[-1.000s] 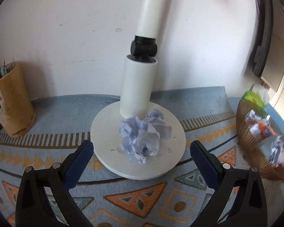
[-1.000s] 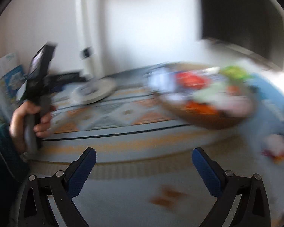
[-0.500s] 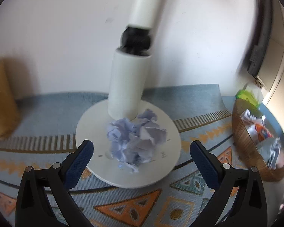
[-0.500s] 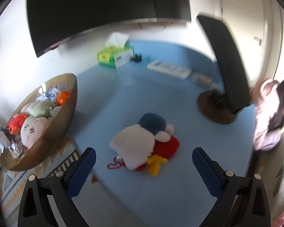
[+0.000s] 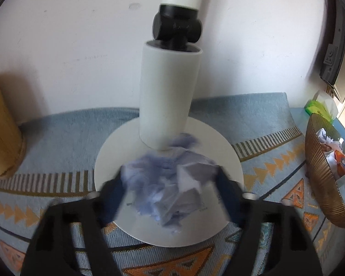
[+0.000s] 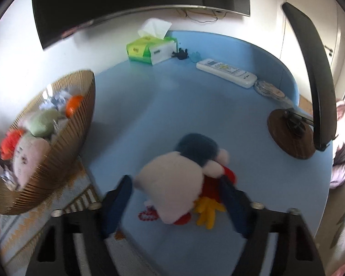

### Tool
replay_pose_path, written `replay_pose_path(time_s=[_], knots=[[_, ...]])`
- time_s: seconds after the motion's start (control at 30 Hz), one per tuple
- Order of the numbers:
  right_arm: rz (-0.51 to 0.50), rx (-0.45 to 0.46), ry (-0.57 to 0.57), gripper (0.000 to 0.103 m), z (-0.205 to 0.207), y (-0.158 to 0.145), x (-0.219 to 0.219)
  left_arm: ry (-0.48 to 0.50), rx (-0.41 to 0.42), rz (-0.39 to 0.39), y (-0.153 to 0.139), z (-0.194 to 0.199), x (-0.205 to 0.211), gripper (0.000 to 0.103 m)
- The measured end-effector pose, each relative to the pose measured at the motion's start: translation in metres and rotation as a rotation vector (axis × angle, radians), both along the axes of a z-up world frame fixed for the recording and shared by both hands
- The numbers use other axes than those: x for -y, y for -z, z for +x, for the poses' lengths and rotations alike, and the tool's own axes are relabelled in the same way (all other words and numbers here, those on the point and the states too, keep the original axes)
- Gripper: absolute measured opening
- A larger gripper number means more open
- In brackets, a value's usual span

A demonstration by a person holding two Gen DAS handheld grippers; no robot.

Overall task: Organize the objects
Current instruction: 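Grasp the paper ball with the left tool while the right tool grasps the white plush toy, then carry the paper ball and white plush toy over the bowl and open both tools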

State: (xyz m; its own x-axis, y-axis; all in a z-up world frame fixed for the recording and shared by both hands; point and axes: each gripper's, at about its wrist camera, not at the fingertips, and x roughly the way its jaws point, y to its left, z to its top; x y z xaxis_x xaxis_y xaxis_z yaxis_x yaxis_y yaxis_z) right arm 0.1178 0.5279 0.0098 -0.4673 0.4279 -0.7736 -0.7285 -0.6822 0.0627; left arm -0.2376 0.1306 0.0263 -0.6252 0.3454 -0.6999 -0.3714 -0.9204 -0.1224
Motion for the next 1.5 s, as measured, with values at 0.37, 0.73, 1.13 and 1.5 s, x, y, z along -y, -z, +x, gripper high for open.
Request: replay_pose_path(time_s=[0.37,0.73,1.13,1.5], knots=[[0.043,-0.122,-0.138,0.049,0.015,-0.034,0.034,-0.035,-0.143,-0.012,-0.048,0.094,0.019,0.05],[0.019,-0.216,-0.389,0.05,0.036,-0.071,0.129,-0.094,-0.208,0.042,-0.087,0.227,0.05,0.05],[-0.114,-0.1,-0.688,0.054,0.001,-0.001,0.188,-0.106,-0.126,0.053,-0.014,0.261,0.052,0.05],[-0.161,-0.001,-0.493,0.094,-0.004,0.002,0.187,-0.101,-0.098,0.095,-0.011,0.259,0.058,0.05]])
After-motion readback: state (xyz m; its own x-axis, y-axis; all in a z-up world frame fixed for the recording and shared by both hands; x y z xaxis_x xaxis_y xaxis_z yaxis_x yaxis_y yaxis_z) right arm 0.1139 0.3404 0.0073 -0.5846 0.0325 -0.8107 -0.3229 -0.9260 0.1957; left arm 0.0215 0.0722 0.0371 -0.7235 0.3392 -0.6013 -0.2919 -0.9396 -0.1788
